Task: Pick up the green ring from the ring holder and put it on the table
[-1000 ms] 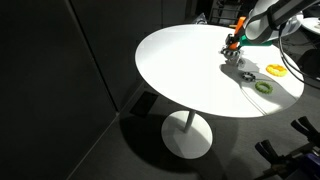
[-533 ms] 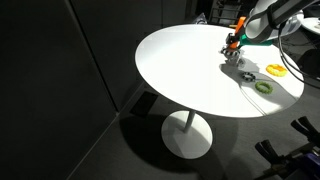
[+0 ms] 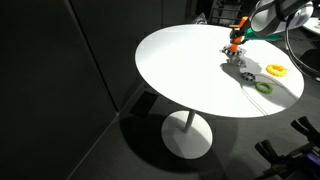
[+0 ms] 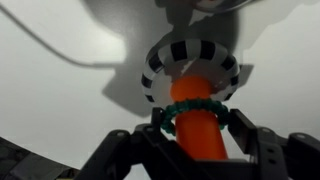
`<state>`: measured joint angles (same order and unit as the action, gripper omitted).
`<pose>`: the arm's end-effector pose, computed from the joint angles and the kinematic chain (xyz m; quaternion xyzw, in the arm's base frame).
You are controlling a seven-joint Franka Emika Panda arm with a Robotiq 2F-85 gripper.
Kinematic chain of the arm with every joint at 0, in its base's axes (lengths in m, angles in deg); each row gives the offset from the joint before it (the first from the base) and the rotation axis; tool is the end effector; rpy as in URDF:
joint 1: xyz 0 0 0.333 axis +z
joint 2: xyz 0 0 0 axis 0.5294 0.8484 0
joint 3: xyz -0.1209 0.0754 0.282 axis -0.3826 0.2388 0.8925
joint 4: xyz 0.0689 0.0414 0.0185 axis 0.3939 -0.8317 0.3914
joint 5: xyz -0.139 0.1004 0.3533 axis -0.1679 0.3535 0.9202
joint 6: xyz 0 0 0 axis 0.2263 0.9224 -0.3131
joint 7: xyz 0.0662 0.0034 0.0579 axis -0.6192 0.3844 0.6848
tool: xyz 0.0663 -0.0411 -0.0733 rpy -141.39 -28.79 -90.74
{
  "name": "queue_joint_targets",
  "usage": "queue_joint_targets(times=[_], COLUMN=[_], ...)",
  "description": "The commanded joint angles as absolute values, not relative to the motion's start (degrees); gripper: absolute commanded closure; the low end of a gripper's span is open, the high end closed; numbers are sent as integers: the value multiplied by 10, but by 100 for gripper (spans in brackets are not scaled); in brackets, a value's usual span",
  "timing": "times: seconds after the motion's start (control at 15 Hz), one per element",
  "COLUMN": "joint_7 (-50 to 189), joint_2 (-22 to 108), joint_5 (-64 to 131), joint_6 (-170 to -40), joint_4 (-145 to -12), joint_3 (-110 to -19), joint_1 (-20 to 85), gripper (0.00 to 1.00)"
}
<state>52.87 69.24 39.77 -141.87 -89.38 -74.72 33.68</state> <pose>0.6726 -0.1358 0.1939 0.9355 -0.2580 0.2363 0.0485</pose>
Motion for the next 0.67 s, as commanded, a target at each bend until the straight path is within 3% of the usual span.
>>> queue_joint_targets(times=[0.0, 0.6], joint_7=[558, 611], joint_2=[623, 466], joint_5=[401, 385], joint_6=[-1414, -1398], joint_4=[-965, -1108], joint_3=[-751, -746], joint_1=[338, 330], gripper=[56, 56])
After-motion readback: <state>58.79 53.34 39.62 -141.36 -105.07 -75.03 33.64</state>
